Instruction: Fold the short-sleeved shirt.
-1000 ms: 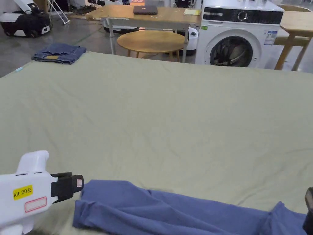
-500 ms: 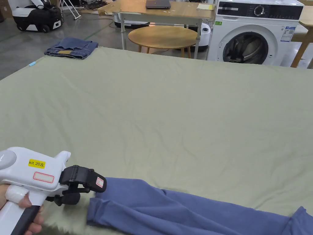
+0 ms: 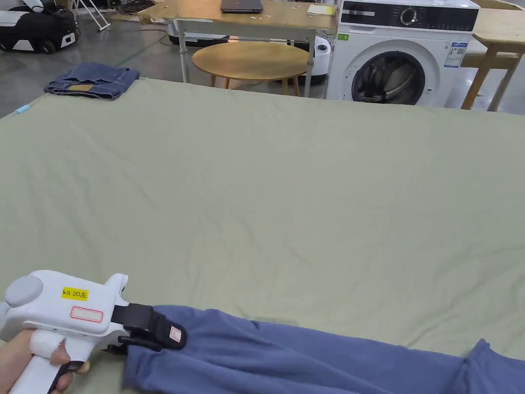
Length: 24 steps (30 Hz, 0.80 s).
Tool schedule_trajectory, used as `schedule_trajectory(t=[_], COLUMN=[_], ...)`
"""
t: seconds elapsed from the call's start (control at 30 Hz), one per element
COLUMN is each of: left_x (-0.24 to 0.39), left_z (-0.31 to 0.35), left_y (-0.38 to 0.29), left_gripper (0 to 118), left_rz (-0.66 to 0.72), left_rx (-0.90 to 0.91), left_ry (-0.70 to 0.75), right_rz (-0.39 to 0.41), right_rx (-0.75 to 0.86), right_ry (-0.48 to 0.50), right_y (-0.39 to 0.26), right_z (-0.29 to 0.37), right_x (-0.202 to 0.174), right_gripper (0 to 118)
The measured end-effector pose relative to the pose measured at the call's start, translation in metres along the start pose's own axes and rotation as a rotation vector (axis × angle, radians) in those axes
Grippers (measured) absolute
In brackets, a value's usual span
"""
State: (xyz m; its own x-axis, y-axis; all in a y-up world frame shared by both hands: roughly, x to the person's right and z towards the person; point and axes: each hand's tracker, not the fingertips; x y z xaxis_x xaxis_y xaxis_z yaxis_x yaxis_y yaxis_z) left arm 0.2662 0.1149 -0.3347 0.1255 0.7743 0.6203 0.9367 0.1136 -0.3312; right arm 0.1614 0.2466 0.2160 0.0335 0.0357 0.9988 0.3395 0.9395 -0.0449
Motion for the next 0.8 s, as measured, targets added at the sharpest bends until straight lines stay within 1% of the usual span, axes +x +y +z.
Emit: schedule_trajectory(t=[0.07,0.13,0.2,0.27,0.4,0.47,0.5,0.63,0.77,0.8], left_x=[0.002,0.011,0.014,0.019,0.029,0.042,0.051,0.099,0.156,0.168], left_z=[0.008,0.018,0.031,0.050,0.084,0.093,0.093,0.081,0.045,0.034], left_y=[-0.002,0.000,0.001,0.001,-0.004,-0.008,-0.009,-0.018,-0.027,-0.029], left_gripper=[13,11,10,8,8,8,8,8,8,8], left_rz=[-0.009,-0.031,-0.009,-0.006,-0.013,0.001,-0.046,-0.103,-0.216,-0.246], left_rx=[0.006,0.034,0.062,0.100,0.155,0.186,0.176,0.178,0.151,0.120], left_ry=[-0.047,-0.020,0.020,0.029,0.051,0.089,0.102,0.134,0.202,0.214], right_rz=[-0.003,-0.010,-0.013,-0.010,-0.027,-0.027,-0.026,-0.040,-0.045,-0.045], right_rx=[0.005,0.009,0.014,0.017,0.024,0.029,0.029,0.029,0.026,0.026], right_ry=[-0.002,-0.001,0.004,0.009,0.028,0.034,0.035,0.044,0.050,0.050], right_y=[0.001,0.002,0.003,0.005,0.006,0.006,0.006,0.004,0.002,0.001], right_z=[0.001,0.002,0.001,0.000,-0.001,-0.001,-0.002,-0.003,0.001,0.001], right_x=[0.000,0.002,0.003,0.004,0.006,0.005,0.005,0.006,0.008,0.010], right_gripper=[0,0,0,0,0,0,0,0,0,0])
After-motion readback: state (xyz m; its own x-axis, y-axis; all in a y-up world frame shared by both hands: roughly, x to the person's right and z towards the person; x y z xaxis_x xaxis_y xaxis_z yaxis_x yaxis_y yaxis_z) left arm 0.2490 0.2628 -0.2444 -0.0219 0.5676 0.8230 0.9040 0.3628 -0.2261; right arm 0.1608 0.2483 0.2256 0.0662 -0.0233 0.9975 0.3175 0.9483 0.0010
